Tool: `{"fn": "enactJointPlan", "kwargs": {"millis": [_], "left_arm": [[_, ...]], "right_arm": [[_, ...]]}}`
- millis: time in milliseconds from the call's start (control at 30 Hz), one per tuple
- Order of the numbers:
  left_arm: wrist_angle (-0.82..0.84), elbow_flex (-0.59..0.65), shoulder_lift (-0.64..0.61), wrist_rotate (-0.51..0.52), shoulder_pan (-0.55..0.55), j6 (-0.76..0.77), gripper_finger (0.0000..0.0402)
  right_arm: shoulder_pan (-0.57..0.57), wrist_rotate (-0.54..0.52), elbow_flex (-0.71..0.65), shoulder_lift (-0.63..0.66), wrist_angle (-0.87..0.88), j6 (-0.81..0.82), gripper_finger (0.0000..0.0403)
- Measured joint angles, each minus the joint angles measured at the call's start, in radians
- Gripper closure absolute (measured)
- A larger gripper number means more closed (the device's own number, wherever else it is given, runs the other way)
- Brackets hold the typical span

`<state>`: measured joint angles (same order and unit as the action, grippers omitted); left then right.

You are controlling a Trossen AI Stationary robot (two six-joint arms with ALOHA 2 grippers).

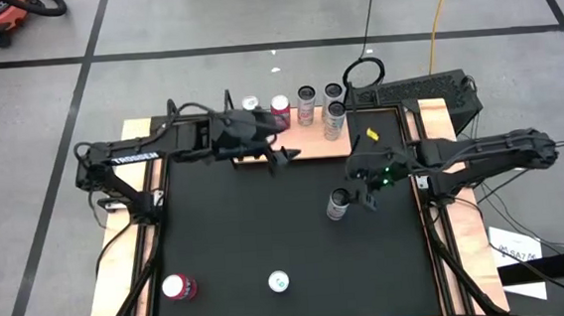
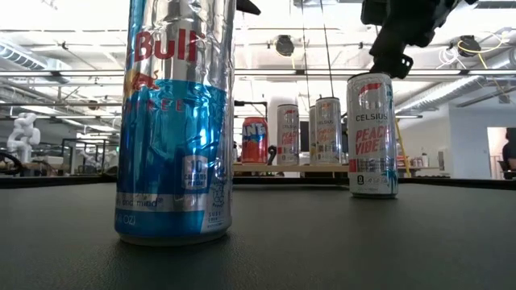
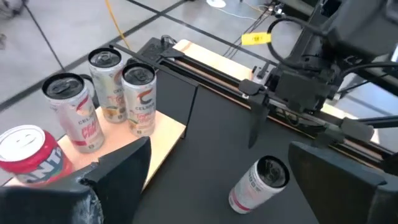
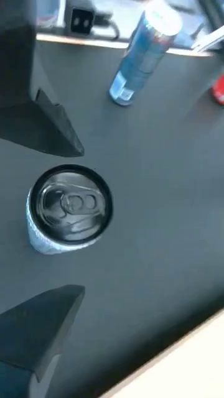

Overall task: Place canned beverage on shelf
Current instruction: Put the white soda can on the shelf aligned with the other white soda cans

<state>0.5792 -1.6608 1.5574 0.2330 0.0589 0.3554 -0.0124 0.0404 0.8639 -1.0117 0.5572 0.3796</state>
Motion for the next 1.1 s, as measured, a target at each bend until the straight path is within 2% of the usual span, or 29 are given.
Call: {"fn": "enactJointPlan", "kwargs": {"millis": [267,667,767,867,1033,1100], "left_arm": [[0.008,0.000,0.000,0.144,-0.082,0.032,0.0023],[0.007,0.000,0.000,0.169,-0.097,0.059,0.0023],[0.007,0.000,0.000,0.169,-0.097,0.057,0.0023],[0.011,-0.001,0.000,0.169,-0.092,0.038,0.0023],[0.018,-0.001,0.000,0.182,-0.091,-0.006,0.0023],[0.028,-0.001,0.000,0.191,-0.088,-0.025,0.0023]], "right_arm": [[-0.067,-0.043,0.000,-0.085,-0.012,-0.007,0.0064],[-0.117,-0.194,0.000,-0.192,-0.024,0.049,0.0065],[-0.117,-0.200,0.000,-0.198,-0.040,0.054,0.0069],[-0.117,-0.202,0.000,-0.198,-0.061,0.056,0.0089],[-0.113,-0.194,0.000,-0.197,-0.068,0.039,0.0158],[-0.113,-0.181,0.000,-0.197,-0.069,0.014,0.0168]]}}
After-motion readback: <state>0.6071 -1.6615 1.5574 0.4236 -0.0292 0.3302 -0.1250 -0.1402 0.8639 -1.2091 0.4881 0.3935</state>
